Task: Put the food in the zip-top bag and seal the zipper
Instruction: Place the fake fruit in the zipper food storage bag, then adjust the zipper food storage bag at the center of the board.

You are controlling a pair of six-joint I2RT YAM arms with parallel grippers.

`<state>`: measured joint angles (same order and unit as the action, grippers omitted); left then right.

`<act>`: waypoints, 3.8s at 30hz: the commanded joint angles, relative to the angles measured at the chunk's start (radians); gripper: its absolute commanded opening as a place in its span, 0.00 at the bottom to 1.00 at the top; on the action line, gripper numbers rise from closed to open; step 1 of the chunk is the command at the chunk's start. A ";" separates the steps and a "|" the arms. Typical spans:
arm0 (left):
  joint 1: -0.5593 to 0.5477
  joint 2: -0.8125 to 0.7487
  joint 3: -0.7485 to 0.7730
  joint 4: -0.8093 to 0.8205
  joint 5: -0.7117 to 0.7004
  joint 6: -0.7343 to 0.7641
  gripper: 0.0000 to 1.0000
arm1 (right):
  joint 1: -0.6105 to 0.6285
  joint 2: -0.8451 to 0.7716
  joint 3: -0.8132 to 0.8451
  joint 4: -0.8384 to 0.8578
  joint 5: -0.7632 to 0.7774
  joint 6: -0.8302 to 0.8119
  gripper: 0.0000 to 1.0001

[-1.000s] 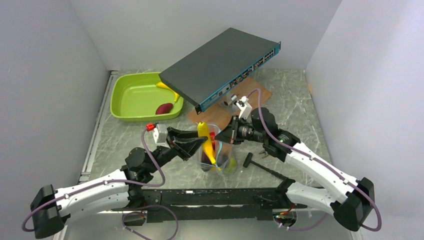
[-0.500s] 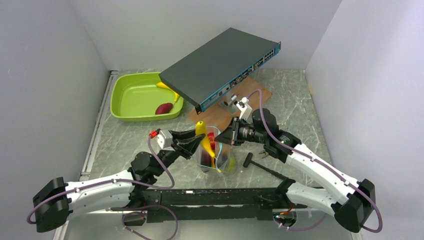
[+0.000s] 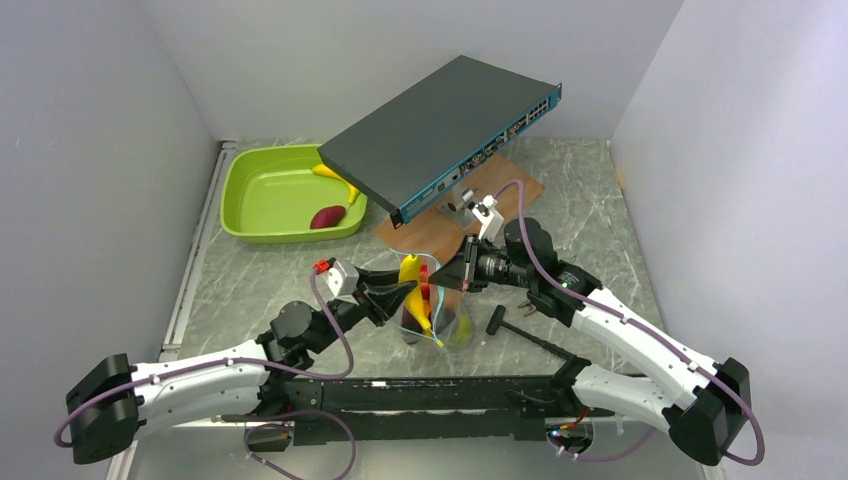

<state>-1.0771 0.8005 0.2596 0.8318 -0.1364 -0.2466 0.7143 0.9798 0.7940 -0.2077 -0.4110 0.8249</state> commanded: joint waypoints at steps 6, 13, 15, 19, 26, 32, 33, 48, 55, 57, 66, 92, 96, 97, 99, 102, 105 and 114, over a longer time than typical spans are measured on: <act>-0.003 -0.077 0.052 -0.148 -0.118 -0.137 0.88 | 0.003 -0.024 -0.002 0.036 0.001 0.002 0.00; -0.004 -0.160 0.205 -0.541 -0.184 -0.260 0.98 | 0.001 -0.005 -0.002 0.045 -0.005 -0.005 0.00; -0.004 -0.186 0.242 -0.671 -0.229 -0.329 0.92 | 0.002 0.000 0.002 0.043 -0.006 -0.011 0.00; -0.003 -0.196 0.311 -0.927 -0.296 -0.446 0.73 | 0.002 0.004 0.011 0.038 0.001 -0.026 0.00; -0.003 -0.091 0.316 -0.903 -0.161 -0.434 0.92 | 0.003 0.003 0.038 -0.007 0.042 -0.088 0.00; -0.003 0.047 0.405 -0.952 -0.138 -0.408 0.60 | 0.005 -0.014 0.049 -0.042 0.061 -0.127 0.00; -0.003 0.060 0.421 -0.968 -0.134 -0.406 0.52 | 0.005 -0.017 0.050 -0.047 0.066 -0.135 0.00; -0.003 -0.140 0.447 -1.136 -0.043 -0.559 0.00 | 0.346 0.115 0.265 0.013 0.067 -0.314 0.00; -0.003 -0.273 0.331 -1.127 -0.124 -0.757 0.00 | 0.383 0.216 0.303 0.008 0.105 -0.327 0.09; -0.003 -0.323 0.280 -1.122 -0.165 -0.836 0.00 | 0.384 0.238 0.314 -0.020 0.134 -0.337 0.12; -0.003 -0.488 0.221 -1.202 -0.221 -0.864 0.00 | 0.386 0.281 0.331 -0.104 0.198 -0.350 0.39; -0.003 -0.636 0.314 -1.380 -0.301 -0.813 0.10 | 0.432 0.234 0.417 -0.083 0.325 -0.300 0.00; -0.003 -0.639 0.241 -1.376 -0.276 -0.872 0.16 | 0.426 0.294 0.326 -0.042 0.382 -0.282 0.00; -0.002 -0.635 0.242 -1.385 -0.275 -0.876 0.16 | 0.419 0.316 0.320 -0.046 0.389 -0.277 0.00; -0.003 -0.628 0.263 -1.405 -0.276 -0.868 0.16 | 0.410 0.342 0.337 -0.057 0.378 -0.281 0.00; -0.003 -0.619 0.327 -1.446 -0.278 -0.819 0.24 | 0.412 0.340 0.395 -0.059 0.348 -0.315 0.00; -0.003 -0.590 0.395 -1.466 -0.240 -0.717 0.52 | 0.412 0.344 0.450 -0.074 0.302 -0.340 0.00; -0.003 -0.288 0.738 -1.531 0.057 -0.303 0.59 | 0.406 0.326 0.407 -0.045 0.234 -0.323 0.00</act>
<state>-1.0771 0.3748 0.8715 -0.6800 -0.2649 -0.7940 1.1263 1.3407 1.1980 -0.3130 -0.1410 0.4973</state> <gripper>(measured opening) 0.623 0.009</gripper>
